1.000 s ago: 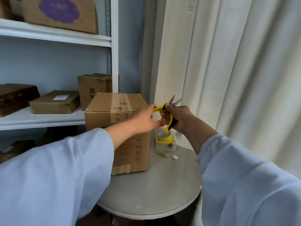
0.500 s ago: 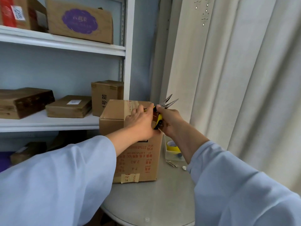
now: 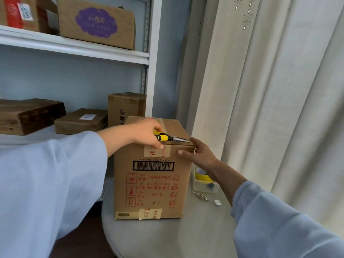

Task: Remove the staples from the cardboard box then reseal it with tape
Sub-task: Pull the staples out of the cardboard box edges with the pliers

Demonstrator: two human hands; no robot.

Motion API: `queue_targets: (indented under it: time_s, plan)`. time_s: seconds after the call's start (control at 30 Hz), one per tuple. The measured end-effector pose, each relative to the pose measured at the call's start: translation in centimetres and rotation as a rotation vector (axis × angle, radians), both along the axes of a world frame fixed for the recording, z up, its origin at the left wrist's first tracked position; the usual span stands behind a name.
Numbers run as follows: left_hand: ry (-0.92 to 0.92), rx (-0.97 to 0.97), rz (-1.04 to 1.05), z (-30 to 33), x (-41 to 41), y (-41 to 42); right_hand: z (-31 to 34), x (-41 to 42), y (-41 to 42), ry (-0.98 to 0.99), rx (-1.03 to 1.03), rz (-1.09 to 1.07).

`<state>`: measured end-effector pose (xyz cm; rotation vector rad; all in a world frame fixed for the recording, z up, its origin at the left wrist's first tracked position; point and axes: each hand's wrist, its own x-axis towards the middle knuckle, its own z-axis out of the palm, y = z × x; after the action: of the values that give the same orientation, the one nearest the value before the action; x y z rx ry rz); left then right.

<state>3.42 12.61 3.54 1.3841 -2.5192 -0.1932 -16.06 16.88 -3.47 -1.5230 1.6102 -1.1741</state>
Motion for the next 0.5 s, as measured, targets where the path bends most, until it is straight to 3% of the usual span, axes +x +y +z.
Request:
queue_targets:
  time_s: [0.07, 0.33, 0.5]
  plan:
    - [-0.008, 0.035, -0.018, -0.1, 0.0, -0.2, -0.8, 0.1, -0.6, 0.031, -0.011, 0.027]
    - [-0.173, -0.125, -0.039, -0.6, -0.4, 0.4, -2.3, -0.4, -1.8, -0.014, -0.078, 0.105]
    - [-0.218, -0.216, -0.044, -1.7, 0.6, 1.2, -3.1, 0.2, -1.2, 0.201, -0.135, -0.01]
